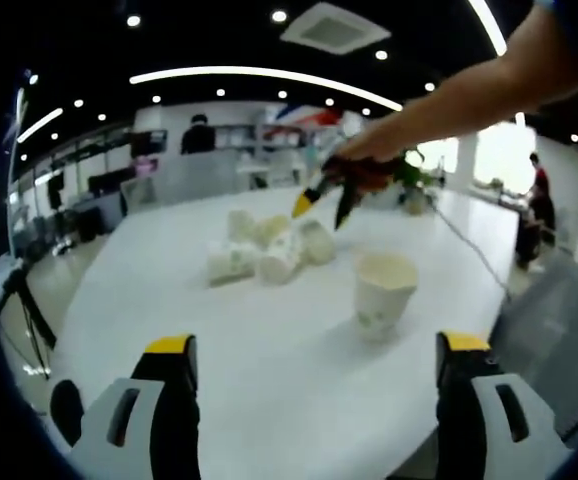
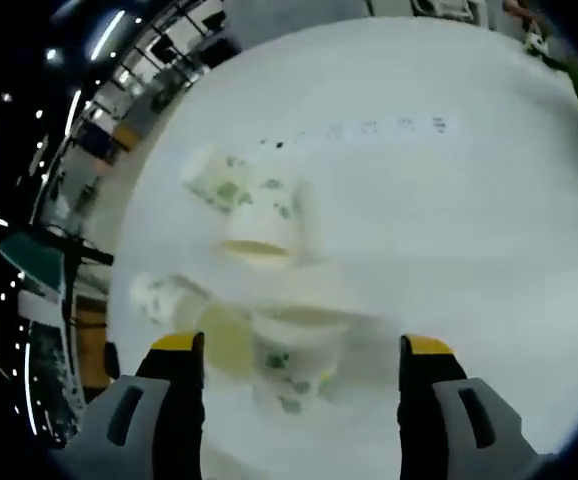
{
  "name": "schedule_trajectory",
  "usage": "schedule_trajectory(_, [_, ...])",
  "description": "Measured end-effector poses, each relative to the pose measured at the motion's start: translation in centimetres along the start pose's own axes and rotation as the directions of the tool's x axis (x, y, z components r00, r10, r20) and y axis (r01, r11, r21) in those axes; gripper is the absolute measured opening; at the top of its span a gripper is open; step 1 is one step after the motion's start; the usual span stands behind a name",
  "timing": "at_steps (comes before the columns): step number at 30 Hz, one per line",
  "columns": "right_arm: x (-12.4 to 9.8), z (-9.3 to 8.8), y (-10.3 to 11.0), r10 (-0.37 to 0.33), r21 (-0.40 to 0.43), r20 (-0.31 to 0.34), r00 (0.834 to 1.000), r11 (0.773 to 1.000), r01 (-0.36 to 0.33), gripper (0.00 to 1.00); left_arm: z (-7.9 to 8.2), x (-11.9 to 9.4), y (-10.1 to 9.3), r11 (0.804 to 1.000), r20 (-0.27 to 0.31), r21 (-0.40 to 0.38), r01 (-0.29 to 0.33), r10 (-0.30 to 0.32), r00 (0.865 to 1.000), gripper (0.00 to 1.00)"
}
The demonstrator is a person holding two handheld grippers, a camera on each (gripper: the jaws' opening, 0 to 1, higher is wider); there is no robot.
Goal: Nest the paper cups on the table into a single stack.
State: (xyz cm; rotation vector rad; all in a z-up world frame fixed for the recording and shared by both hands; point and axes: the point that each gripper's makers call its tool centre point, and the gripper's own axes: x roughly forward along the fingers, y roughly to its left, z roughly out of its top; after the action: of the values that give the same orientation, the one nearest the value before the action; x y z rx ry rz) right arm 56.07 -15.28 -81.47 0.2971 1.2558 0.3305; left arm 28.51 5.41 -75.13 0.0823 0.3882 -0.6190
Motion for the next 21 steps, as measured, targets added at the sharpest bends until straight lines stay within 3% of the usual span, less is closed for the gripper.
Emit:
schedule_trajectory(8, [1.4,-0.6,0.7,0.011,0.019,-0.008,1.000,1.000,-0.011,0.71,0.0,-0.1,0.1,1.000,0.001,0.007,-0.001,0.001,1.000,0.97])
schedule_trajectory(12, [2.5,-0.6,1.1,0.006,-0.007,-0.011,1.000,1.000,-0.006,0.60,-0.3,0.0,-0.1,1.000,-0.010,0.026,0.002,-0.002,1.000,0.96])
schedule_trajectory(16, [3.0,-0.7,1.5,0.008,-0.001,-0.007,1.000,1.000,-0.008,0.58,-0.3,0.0,0.0,1.000,-0.012,0.025,-0.003,0.003,1.000,0.96])
schedule_trajectory(21, [2.9,-1.0,1.5,-0.005,0.011,-0.012,1.000,1.000,0.005,0.46,-0.3,-0.1,0.3,1.000,-0.008,0.018,-0.010,0.010,1.000,0.96])
